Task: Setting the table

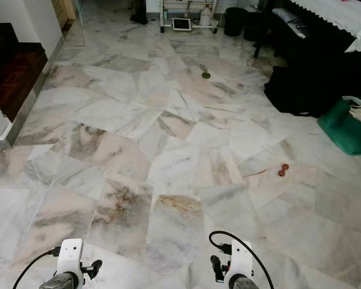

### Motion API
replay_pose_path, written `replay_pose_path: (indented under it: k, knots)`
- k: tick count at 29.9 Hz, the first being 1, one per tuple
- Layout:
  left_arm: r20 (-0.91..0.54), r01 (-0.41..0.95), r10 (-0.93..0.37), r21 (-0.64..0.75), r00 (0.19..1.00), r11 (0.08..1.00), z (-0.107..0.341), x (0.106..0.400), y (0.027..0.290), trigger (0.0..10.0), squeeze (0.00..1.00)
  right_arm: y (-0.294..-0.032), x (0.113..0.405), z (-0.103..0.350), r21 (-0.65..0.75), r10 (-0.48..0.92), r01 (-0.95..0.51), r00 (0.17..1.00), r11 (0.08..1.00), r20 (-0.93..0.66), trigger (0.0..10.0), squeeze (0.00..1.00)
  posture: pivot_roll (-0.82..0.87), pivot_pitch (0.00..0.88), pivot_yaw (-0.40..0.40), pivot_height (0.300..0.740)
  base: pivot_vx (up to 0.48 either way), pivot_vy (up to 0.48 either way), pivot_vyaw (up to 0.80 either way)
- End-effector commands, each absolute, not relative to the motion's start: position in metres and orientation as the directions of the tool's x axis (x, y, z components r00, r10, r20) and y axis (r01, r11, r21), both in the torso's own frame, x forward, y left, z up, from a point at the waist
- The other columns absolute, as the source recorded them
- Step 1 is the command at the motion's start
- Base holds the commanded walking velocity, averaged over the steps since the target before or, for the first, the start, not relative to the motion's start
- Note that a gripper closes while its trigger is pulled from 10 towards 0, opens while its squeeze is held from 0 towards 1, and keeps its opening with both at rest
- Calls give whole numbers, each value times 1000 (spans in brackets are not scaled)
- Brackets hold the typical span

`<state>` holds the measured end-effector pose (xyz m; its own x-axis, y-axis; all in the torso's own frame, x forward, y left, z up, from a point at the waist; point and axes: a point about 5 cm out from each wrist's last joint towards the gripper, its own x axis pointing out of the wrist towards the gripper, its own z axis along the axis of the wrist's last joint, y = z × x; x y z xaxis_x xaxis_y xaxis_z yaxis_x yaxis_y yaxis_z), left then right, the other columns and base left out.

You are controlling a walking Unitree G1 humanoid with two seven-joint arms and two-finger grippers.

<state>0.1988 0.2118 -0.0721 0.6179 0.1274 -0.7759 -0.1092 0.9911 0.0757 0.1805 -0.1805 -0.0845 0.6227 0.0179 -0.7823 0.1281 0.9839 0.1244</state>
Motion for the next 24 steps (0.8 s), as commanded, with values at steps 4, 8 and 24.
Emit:
replay_pose_path:
  k: [4, 8, 24]
  knots:
    - [-781, -103, 150, 110, 606, 989, -73, 197, 213, 10000, 0, -181, 182, -84, 125, 14, 131, 632, 983, -774, 10000, 0, -12, 40, -39, 740, 0, 0, -134]
    - [-780, -101, 148, 108, 608, 989, -73, 197, 213, 10000, 0, -181, 182, -84, 128, 12, 138, 634, 982, -773, 10000, 0, -12, 40, -39, 740, 0, 0, 0]
    - [-776, -72, 151, 135, 613, 988, -72, 198, 213, 10000, 0, -182, 180, -85, 117, 5, 142, 617, 983, -787, 10000, 0, -9, 39, -41, 740, 0, -223, -283]
